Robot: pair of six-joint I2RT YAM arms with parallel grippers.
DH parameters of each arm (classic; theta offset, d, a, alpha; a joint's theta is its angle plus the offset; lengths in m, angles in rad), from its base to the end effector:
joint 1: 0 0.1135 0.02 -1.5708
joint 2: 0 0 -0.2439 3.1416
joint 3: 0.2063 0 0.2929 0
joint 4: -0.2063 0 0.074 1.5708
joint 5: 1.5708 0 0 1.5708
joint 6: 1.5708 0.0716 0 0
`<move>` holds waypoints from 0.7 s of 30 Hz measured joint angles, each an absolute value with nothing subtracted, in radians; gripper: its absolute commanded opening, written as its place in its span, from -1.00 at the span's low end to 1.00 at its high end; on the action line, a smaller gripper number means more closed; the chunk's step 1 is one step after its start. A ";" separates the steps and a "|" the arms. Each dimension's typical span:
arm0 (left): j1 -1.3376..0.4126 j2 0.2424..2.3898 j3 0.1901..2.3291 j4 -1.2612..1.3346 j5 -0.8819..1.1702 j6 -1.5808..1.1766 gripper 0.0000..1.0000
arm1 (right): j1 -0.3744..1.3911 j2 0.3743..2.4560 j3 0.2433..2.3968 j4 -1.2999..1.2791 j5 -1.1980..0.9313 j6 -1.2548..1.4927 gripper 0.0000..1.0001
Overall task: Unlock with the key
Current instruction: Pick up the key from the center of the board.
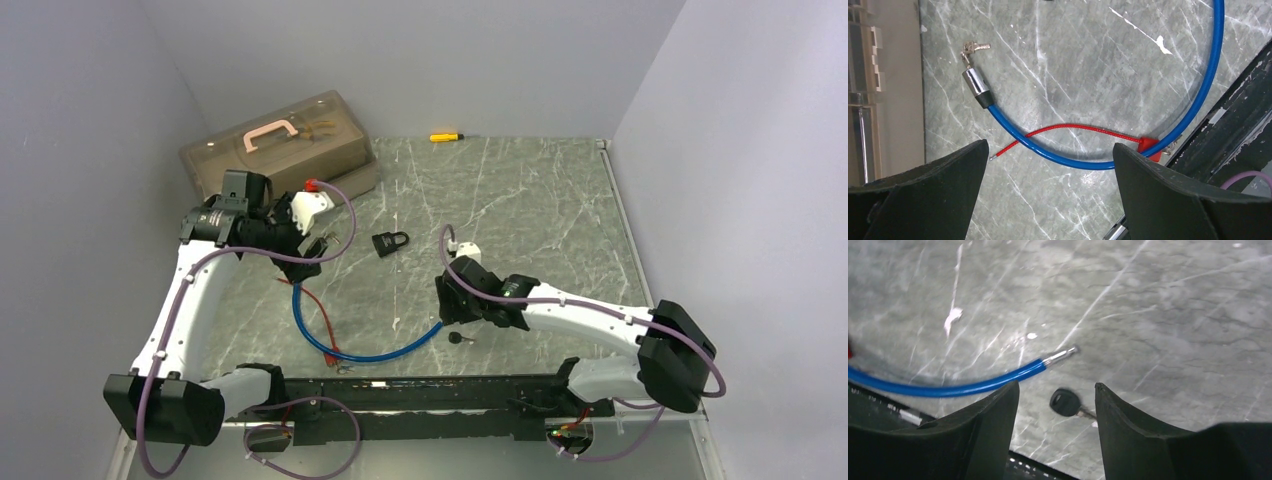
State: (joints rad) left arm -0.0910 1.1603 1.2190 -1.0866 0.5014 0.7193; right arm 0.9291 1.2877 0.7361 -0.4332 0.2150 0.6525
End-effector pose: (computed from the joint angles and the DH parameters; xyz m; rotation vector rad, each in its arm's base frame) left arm 0.2717 -0.0594 0.2967 1.1270 2.1845 -0.3863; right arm 0.1961 0.2369 0.1286 -0.2702 2.5457 0.3546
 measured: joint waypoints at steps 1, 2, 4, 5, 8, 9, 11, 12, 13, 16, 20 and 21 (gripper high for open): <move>-0.091 1.160 1.224 -1.089 0.501 0.719 0.99 | 0.953 1.272 0.736 -0.433 0.212 0.645 0.23; -0.091 1.160 1.230 -1.093 0.501 0.719 0.99 | 0.968 1.269 0.736 -0.433 0.208 0.638 0.25; -0.092 1.160 1.241 -1.104 0.503 0.719 0.99 | 1.000 1.280 0.736 -0.437 0.203 0.627 0.29; -0.092 1.160 1.247 -1.108 0.506 0.719 0.99 | 1.014 1.292 0.734 -0.439 0.200 0.621 0.31; -0.094 1.160 1.265 -1.120 0.516 0.719 0.99 | 1.037 1.315 0.721 -0.443 0.196 0.612 0.36; -0.095 1.160 1.269 -1.124 0.519 0.719 0.99 | 1.043 1.317 0.713 -0.445 0.195 0.611 0.36; -0.099 1.160 1.279 -1.133 0.521 0.719 0.99 | 1.047 1.317 0.698 -0.445 0.191 0.609 0.38; -0.100 1.160 1.282 -1.137 0.523 0.719 0.99 | 1.048 1.317 0.693 -0.445 0.189 0.609 0.38; -0.102 1.160 1.288 -1.143 0.524 0.719 0.99 | 1.049 1.317 0.685 -0.445 0.188 0.609 0.38; -0.107 1.160 1.305 -1.150 0.527 0.718 0.99 | 1.051 1.319 0.664 -0.442 0.181 0.606 0.37; -0.117 1.159 1.323 -1.155 0.527 0.717 0.99 | 1.057 1.346 0.644 -0.431 0.174 0.606 0.31; -0.120 1.159 1.326 -1.157 0.527 0.717 0.99 | 1.061 1.350 0.644 -0.427 0.176 0.605 0.28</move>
State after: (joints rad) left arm -0.1196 1.1595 1.3258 -1.1568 0.5266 0.7174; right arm 1.0607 1.3502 0.6437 -0.4271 0.1761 0.6052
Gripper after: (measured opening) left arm 0.994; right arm 0.672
